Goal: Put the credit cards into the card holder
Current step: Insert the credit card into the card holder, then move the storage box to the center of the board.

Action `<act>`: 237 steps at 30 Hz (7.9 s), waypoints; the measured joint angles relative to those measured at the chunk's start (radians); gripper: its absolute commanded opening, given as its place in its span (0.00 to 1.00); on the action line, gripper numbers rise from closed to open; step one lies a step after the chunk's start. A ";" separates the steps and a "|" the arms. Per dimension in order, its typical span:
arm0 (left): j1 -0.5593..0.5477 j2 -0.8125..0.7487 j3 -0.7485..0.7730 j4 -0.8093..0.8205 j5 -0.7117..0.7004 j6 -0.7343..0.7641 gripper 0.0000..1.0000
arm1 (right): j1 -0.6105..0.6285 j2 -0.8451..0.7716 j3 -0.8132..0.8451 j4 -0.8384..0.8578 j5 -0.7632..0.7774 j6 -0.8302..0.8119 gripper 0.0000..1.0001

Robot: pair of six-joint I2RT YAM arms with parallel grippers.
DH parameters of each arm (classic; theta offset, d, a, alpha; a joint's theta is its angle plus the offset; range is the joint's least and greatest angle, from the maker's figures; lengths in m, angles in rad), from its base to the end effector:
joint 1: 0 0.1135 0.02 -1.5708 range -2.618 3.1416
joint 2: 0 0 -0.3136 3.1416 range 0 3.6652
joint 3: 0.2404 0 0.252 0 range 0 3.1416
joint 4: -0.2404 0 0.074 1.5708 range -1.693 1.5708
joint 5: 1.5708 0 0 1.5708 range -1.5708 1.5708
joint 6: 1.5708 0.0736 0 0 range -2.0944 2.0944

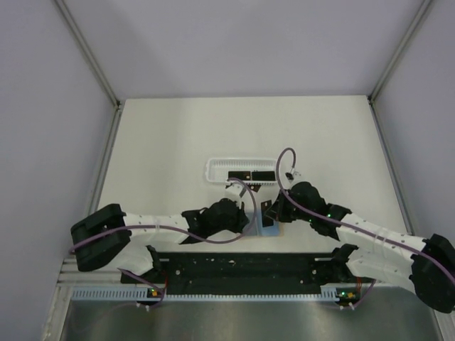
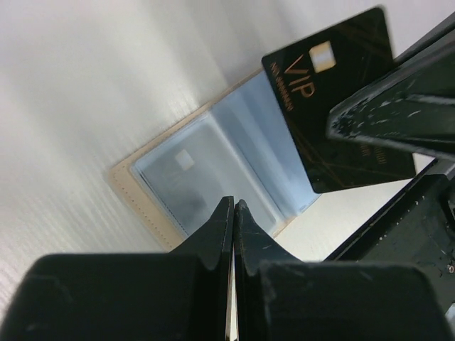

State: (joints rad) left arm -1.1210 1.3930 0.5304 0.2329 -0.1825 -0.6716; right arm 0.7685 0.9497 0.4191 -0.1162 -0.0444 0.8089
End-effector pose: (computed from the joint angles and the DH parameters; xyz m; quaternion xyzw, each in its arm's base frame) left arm 0.1371 -0.2532 0.1891 0.1575 0.8745 -0.3019 0.3454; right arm 0.1391 0.1391 0.2075 0.0082 0.8950 0.3302 0.3000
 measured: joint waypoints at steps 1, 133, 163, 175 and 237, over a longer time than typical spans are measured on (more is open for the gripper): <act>0.000 -0.013 -0.004 -0.004 -0.004 0.001 0.00 | 0.000 0.025 -0.007 0.026 -0.019 -0.002 0.00; 0.001 -0.024 -0.100 -0.013 -0.068 -0.029 0.00 | 0.002 0.259 -0.018 0.087 -0.104 0.046 0.27; 0.001 -0.008 -0.090 -0.005 -0.057 -0.027 0.00 | 0.004 0.174 0.029 -0.146 0.017 -0.006 0.30; 0.001 0.008 -0.079 0.006 -0.040 -0.014 0.00 | 0.004 0.217 0.036 -0.104 0.013 -0.006 0.27; 0.010 -0.029 -0.074 -0.047 -0.064 -0.010 0.00 | 0.106 0.204 0.160 -0.213 0.171 -0.048 0.35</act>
State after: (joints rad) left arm -1.1110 1.3636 0.4561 0.1856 -0.2462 -0.6811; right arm 0.8749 1.1534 0.5789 -0.3294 0.1261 0.7605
